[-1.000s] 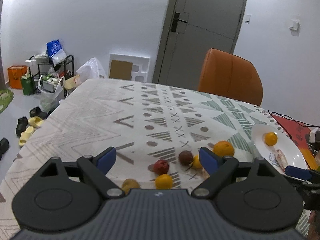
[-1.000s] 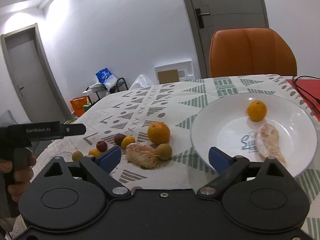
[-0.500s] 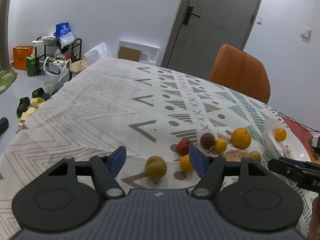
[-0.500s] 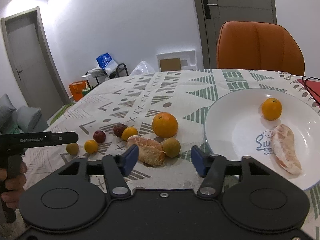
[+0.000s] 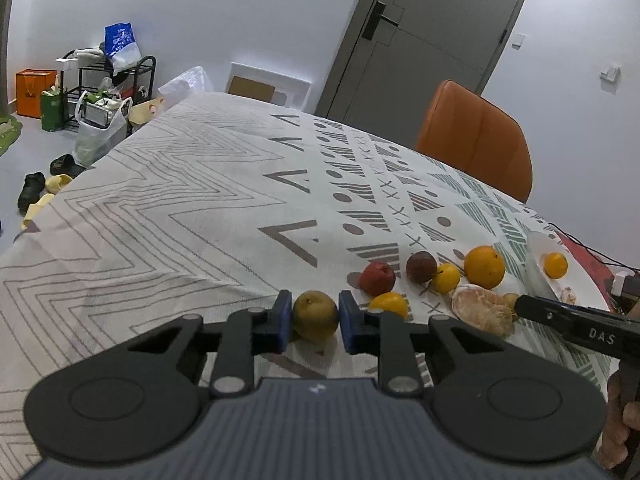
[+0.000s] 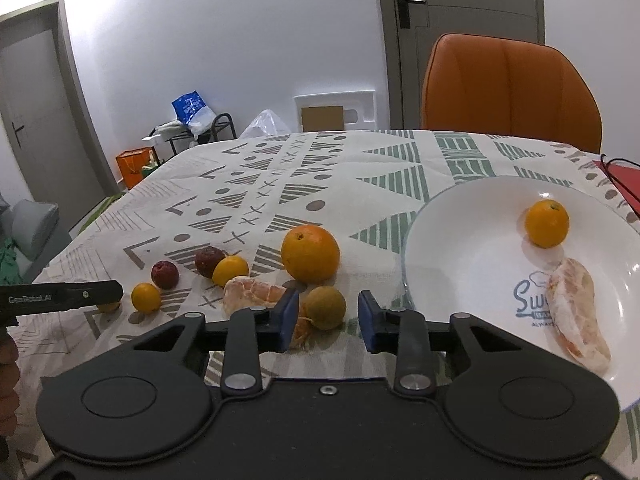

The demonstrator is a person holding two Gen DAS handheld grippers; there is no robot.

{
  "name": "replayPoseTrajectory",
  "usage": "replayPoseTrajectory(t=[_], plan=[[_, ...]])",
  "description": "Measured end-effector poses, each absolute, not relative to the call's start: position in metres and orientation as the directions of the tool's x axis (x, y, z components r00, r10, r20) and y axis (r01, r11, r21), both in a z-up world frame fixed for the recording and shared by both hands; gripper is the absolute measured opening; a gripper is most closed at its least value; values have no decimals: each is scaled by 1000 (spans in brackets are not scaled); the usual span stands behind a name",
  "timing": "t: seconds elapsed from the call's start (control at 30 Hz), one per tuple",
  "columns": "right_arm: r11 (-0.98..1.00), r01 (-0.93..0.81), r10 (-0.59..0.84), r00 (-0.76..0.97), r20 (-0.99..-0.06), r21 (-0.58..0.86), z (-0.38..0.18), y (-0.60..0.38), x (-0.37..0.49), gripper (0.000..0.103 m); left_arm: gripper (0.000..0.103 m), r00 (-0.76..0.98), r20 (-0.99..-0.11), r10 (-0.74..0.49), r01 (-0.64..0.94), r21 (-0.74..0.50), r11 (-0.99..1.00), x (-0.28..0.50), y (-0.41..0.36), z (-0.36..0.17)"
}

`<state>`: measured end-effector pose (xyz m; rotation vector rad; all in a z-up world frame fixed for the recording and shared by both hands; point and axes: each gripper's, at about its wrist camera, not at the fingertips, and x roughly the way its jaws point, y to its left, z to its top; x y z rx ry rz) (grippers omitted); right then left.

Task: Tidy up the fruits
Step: 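Grasp a brown kiwi with the right tool while the left tool grasps another kiwi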

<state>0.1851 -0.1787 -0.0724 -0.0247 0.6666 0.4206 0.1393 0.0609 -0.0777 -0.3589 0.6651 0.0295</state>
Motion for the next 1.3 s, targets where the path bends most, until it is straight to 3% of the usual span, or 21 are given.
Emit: replayPoseTrajectory(t=[0.33,0.6,1.3], plan=[[919,-394,329,713,-619,34,-75,-165,190,28,24,801,-595,-71,-153,-317,936,135,70,-70],[908,-414,358,693,-626,61,-71,-170,183,20,24,814,-576,-76,-134,-314,940,130,65,-59],[923,-363,374,772,-514,125,-35,-233,152,19,24,839,-526,-141,-21,-289,957,139,7,-36]])
